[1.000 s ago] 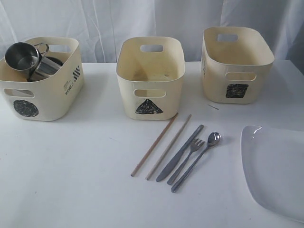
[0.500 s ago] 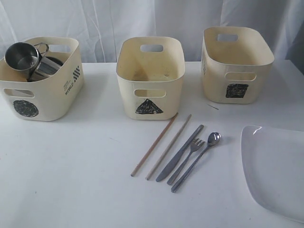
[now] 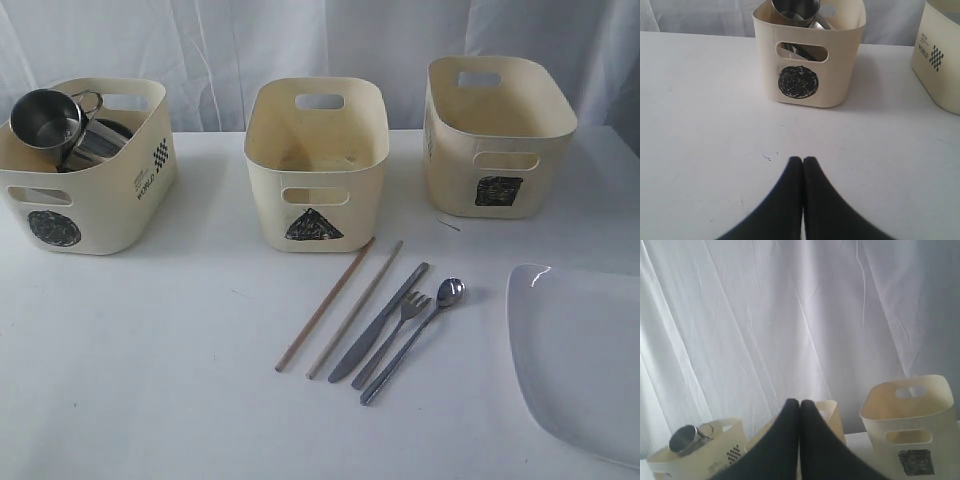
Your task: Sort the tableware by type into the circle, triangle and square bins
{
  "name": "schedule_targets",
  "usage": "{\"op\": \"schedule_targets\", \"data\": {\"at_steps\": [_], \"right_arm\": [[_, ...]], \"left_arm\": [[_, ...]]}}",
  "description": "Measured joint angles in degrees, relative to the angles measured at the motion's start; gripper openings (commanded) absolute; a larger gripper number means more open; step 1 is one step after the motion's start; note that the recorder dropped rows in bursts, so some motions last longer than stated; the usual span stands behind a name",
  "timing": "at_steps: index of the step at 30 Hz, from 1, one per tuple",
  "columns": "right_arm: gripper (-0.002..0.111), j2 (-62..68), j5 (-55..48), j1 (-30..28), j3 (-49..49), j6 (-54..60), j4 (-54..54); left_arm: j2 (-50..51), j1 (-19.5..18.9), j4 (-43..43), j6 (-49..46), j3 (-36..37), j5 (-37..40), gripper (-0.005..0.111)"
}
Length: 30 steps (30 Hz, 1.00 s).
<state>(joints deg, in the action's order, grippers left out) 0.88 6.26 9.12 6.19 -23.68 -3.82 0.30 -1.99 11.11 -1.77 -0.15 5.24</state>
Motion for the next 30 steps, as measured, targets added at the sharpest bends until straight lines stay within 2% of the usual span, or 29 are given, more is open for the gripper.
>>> {"op": "schedule_targets", "data": {"at_steps": [7, 10, 11, 12, 18, 23, 24, 26, 30], "right_arm": [[0.000, -0.25, -0.14, 0.00, 1.33, -5.47, 0.36], [0.000, 2.24, -9.20, 0.00, 4.63, -7.87, 0.47], [0.004, 3.89, -12.41, 0.00, 6.24, -8.18, 0.49], [0.006, 9.53, -19.65, 0.00, 10.04, -6.49, 0.86], [0.025, 33.24, -34.90, 0.00, 26.07, 9.03, 3.82], [0.052, 52.72, -45.80, 0.64, 40.77, 12.10, 4.14], [0.061, 56.24, -46.75, 1.29, 43.15, 12.10, 4.26], [0.065, 64.72, -47.01, 4.30, 48.02, 7.61, 4.62], [0.065, 79.56, -44.82, 13.90, 53.72, -10.18, 1.59]], "left_arm": [[0.00, 0.00, 0.00, 0.00, 0.00, 0.00, 0.000], [0.00, 0.00, 0.00, 0.00, 0.00, 0.00, 0.000], [0.00, 0.00, 0.00, 0.00, 0.00, 0.00, 0.000], [0.00, 0.00, 0.00, 0.00, 0.00, 0.00, 0.000], [0.00, 0.00, 0.00, 0.00, 0.00, 0.00, 0.000], [0.00, 0.00, 0.00, 0.00, 0.00, 0.00, 0.000], [0.00, 0.00, 0.00, 0.00, 0.00, 0.00, 0.000], [0.00, 0.00, 0.00, 0.00, 0.00, 0.00, 0.000], [0.00, 0.00, 0.00, 0.00, 0.00, 0.00, 0.000]]}}
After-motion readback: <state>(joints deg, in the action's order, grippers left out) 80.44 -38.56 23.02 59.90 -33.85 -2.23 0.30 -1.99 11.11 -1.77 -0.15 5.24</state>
